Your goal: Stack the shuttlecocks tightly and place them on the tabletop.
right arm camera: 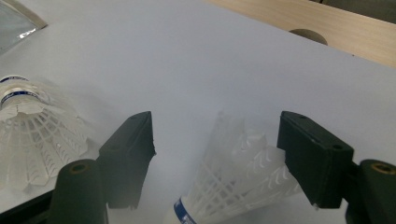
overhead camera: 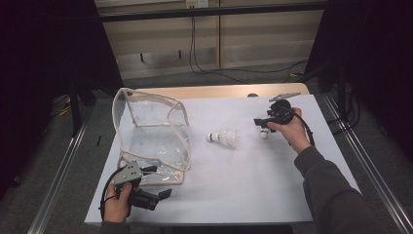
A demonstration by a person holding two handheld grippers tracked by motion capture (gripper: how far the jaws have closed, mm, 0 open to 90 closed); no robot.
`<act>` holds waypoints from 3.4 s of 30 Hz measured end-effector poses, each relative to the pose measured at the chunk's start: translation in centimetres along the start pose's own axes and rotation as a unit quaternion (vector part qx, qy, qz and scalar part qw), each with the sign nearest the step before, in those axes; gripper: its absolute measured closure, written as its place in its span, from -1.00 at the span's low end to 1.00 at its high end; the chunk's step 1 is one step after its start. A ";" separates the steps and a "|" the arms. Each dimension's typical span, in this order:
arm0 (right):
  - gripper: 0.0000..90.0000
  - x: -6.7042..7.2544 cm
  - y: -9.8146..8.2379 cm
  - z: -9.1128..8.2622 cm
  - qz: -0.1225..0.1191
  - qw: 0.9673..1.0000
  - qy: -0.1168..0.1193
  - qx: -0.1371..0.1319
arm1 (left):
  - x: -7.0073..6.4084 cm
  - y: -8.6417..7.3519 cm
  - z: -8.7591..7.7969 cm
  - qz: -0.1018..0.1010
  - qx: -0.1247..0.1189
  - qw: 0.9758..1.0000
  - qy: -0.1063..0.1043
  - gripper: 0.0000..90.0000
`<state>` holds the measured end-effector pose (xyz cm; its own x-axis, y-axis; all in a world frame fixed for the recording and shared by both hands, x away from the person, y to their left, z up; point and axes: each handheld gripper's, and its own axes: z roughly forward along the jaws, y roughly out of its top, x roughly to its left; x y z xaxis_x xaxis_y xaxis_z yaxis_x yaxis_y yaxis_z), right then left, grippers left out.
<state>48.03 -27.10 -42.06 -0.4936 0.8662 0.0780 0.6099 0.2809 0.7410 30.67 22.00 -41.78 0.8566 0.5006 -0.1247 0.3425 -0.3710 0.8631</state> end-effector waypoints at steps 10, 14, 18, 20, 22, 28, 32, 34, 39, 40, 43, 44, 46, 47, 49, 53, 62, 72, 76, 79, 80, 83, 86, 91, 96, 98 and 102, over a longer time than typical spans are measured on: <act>-0.12 0.2 -1.0 -1.4 -0.013 1.000 -0.002 0.001 | 0.0 0.0 0.0 0.003 0.000 1.000 0.000 -0.93; 0.04 0.1 -1.4 -2.2 -0.017 1.000 0.001 0.003 | 0.0 0.1 0.0 0.003 0.004 1.000 0.003 -0.93; 0.22 0.2 -1.9 -2.9 -0.021 1.000 0.008 0.004 | 0.0 0.1 0.0 0.002 0.003 1.000 0.004 -0.93; 0.36 0.3 -2.1 -3.3 -0.027 1.000 0.011 0.004 | 0.0 0.1 0.1 0.003 0.002 1.000 0.004 -0.93; 0.52 0.3 -2.3 -3.5 -0.026 0.999 0.019 0.008 | 0.0 0.1 0.1 0.004 0.004 1.000 0.006 -0.93; 0.85 0.8 -3.0 -3.6 -0.038 0.998 0.048 0.028 | 0.0 0.1 0.1 0.003 0.003 1.000 0.005 -0.93; 0.97 1.0 -3.2 -3.8 -0.039 0.997 0.059 0.022 | 0.0 0.1 0.1 0.002 0.002 1.000 0.005 -0.93; 0.98 1.1 -3.3 -3.9 -0.036 0.997 0.065 0.017 | 0.0 0.1 0.1 0.003 0.002 1.000 0.005 -0.93; 0.98 1.3 -3.4 -4.1 -0.032 0.997 0.073 0.004 | 0.0 0.1 0.1 0.003 0.003 1.000 0.005 -0.93; 0.98 1.4 -3.5 -4.1 -0.029 0.997 0.077 0.000 | 0.0 0.1 0.1 0.002 0.002 1.000 0.005 -0.93; 0.98 1.7 -3.5 -4.2 -0.028 0.996 0.082 -0.007 | 0.0 0.1 0.1 0.003 0.003 1.000 0.006 -0.93; 0.98 1.8 -3.5 -4.2 -0.028 0.996 0.085 -0.009 | 0.0 0.1 0.1 0.003 0.003 1.000 0.006 -0.93; 0.98 2.0 -3.6 -4.2 -0.028 0.995 0.090 -0.015 | 0.0 0.1 0.1 0.005 0.003 1.000 0.007 -0.93; 0.98 2.2 -3.6 -4.2 -0.028 0.995 0.092 -0.015 | 0.0 0.1 0.1 0.004 0.003 1.000 0.006 -0.93; 0.98 2.5 -3.6 -4.2 -0.030 0.995 0.096 -0.019 | 0.0 0.1 0.1 0.003 0.003 1.000 0.005 -0.93; 0.98 2.9 -3.7 -4.2 -0.026 0.994 0.106 -0.028 | 0.0 0.1 0.1 0.003 0.003 1.000 0.005 -0.93; 0.98 3.8 -4.1 -4.1 -0.022 0.992 0.119 -0.038 | 0.0 0.1 0.1 0.004 0.003 1.000 0.006 -0.93; 0.98 4.4 -4.6 -4.0 -0.015 0.990 0.131 -0.050 | 0.0 0.2 0.2 0.003 0.003 1.000 0.007 -0.94; 0.98 4.8 -4.7 -3.8 -0.019 0.990 0.131 -0.048 | 0.0 0.2 0.2 0.004 0.003 1.000 0.008 -0.94; 0.98 4.9 -4.7 -3.7 -0.019 0.989 0.134 -0.050 | 0.0 0.2 0.2 0.003 0.003 1.000 0.008 -0.94; 0.98 4.9 -4.7 -3.7 -0.017 0.989 0.136 -0.051 | 0.0 0.2 0.2 0.004 0.004 1.000 0.008 -0.94; 0.98 5.0 -4.7 -3.7 -0.016 0.989 0.138 -0.052 | 0.0 0.2 0.2 0.004 0.004 1.000 0.008 -0.94; 0.98 5.2 -4.7 -3.5 -0.014 0.988 0.141 -0.054 | 0.0 0.2 0.2 0.005 0.006 1.000 0.008 -0.94; 0.98 5.7 -4.7 -3.1 -0.018 0.988 0.142 -0.051 | 0.0 0.2 0.2 0.006 0.006 1.000 0.010 -0.94; 0.98 5.9 -4.7 -2.6 -0.016 0.988 0.143 -0.055 | 0.0 0.2 0.2 0.004 0.004 1.000 0.008 -0.94; 0.98 6.0 -4.7 -2.4 -0.014 0.988 0.143 -0.054 | 0.0 0.2 0.2 0.004 0.003 1.000 0.008 -0.94; 0.97 6.0 -4.8 -2.1 -0.014 0.989 0.142 -0.049 | 0.0 0.2 0.2 0.004 0.005 1.000 0.008 -0.94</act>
<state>40.84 -24.14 -43.80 -0.6717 0.7041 0.2302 0.5375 0.2494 0.8055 30.81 21.76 -41.74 0.8532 0.5097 -0.1109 0.3399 -0.3819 0.8595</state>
